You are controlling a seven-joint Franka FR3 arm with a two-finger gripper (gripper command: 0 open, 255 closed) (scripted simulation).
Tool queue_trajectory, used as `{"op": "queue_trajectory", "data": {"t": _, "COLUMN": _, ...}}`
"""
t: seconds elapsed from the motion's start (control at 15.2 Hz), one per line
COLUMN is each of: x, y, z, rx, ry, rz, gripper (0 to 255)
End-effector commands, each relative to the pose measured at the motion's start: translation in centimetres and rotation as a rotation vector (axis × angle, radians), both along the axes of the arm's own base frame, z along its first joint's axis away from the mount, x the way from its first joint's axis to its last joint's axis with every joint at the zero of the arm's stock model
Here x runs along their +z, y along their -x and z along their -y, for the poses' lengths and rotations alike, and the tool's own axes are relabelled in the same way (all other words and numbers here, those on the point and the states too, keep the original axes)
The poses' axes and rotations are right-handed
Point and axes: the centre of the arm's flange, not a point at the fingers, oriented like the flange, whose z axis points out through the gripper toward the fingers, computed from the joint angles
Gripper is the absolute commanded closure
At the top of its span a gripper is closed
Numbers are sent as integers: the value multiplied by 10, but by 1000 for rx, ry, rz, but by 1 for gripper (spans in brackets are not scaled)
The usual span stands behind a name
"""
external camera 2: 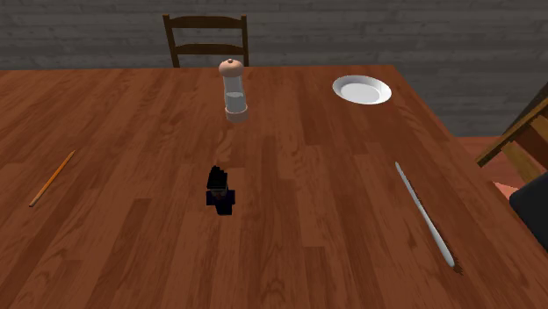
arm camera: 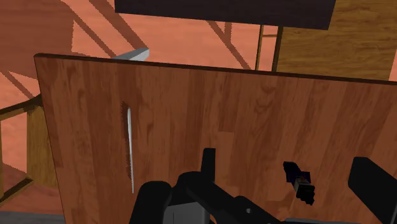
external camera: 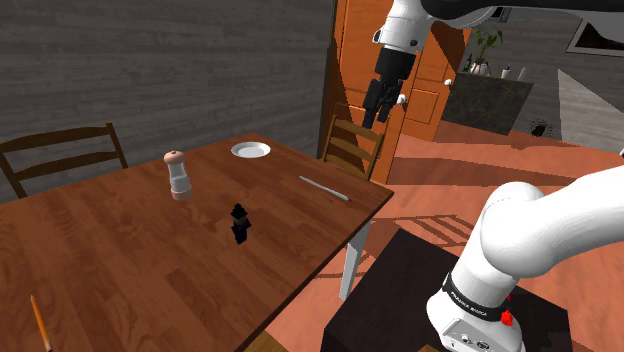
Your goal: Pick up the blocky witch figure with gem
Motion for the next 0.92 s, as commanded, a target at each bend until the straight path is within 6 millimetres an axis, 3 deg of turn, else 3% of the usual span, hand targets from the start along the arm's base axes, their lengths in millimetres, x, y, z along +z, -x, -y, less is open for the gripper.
{"op": "queue_trajectory", "data": {"t": 0.0, "x": 0, "y": 0, "z": 0, "rx": 0, "ry": 0, "rz": 0, "gripper": 0}}
{"op": "queue_trajectory", "data": {"t": 0.86, "x": -103, "y": -112, "z": -84, "rx": -20, "ry": -17, "rz": -35, "gripper": 0}}
